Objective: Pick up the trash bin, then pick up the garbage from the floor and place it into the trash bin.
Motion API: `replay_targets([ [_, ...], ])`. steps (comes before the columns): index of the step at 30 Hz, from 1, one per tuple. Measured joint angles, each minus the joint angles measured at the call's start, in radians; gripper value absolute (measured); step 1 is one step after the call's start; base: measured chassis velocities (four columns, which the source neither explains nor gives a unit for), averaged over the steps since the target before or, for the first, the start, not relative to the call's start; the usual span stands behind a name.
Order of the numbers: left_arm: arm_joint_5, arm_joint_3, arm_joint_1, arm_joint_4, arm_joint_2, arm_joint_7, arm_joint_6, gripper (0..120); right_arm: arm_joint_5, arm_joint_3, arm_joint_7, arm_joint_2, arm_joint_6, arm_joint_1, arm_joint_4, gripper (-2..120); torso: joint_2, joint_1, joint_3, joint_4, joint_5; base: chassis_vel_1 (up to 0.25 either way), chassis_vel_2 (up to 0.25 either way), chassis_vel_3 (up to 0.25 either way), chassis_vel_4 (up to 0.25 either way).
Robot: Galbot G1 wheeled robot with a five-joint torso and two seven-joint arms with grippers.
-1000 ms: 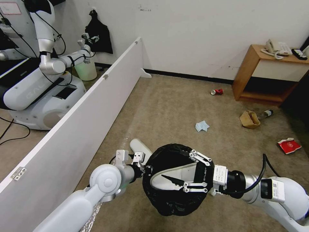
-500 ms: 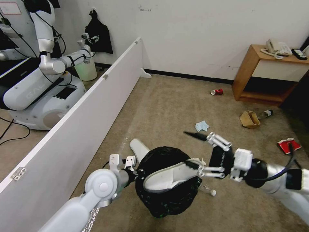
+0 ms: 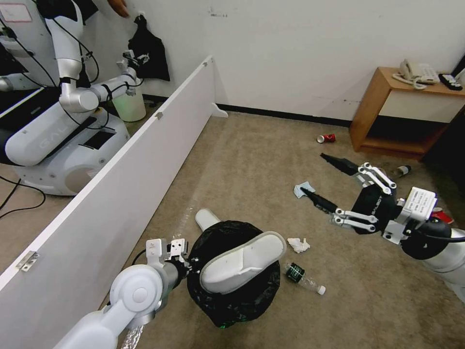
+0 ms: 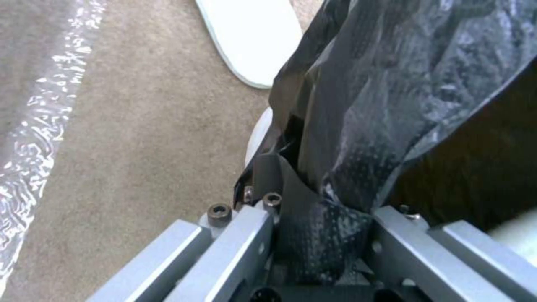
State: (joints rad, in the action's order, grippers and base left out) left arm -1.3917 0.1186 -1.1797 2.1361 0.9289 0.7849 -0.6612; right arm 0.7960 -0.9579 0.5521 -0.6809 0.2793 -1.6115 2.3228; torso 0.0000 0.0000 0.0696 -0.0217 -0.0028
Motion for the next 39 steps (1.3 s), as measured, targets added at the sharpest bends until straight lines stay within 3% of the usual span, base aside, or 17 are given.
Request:
replay_targets([
  [6,0.008,0.03,-0.034,0.012,0.031,0.006,0.005,1,-0.011,-0.016,-0.022,-0.03,-0.011,-0.018,-0.011,68,0.0,0.0,0.0,0.0002,0.0,0.0,0.0,0.0,0.0],
  [11,-0.03,0.067,-0.053,0.023,0.094,0.04,0.002,1,-0.013,-0.033,-0.056,-0.052,-0.014,-0.019,-0.036,68,0.0,0.0,0.0,0.0001,0.0,0.0,0.0,0.0,0.0],
  [17,-0.063,0.099,-0.065,0.027,0.134,0.055,-0.003,1,-0.003,-0.054,-0.083,-0.06,-0.022,-0.023,-0.049,68,0.0,0.0,0.0,0.0002,0.0001,0.0,0.0,0.0,0.0],
  [28,-0.069,0.14,-0.086,0.016,0.18,0.049,-0.009,1,-0.002,-0.059,-0.104,-0.066,-0.026,-0.025,-0.066,68,0.0,0.0,0.0,0.0001,0.0001,0.0,0.0,0.0,0.0],
  [39,-0.109,0.19,-0.114,0.012,0.24,0.126,0.0,1,0.013,-0.04,-0.148,-0.051,-0.047,-0.007,-0.105,68,0.0,0.0,0.0,0.0002,-0.0001,0.0,0.0,0.0,0.0],
])
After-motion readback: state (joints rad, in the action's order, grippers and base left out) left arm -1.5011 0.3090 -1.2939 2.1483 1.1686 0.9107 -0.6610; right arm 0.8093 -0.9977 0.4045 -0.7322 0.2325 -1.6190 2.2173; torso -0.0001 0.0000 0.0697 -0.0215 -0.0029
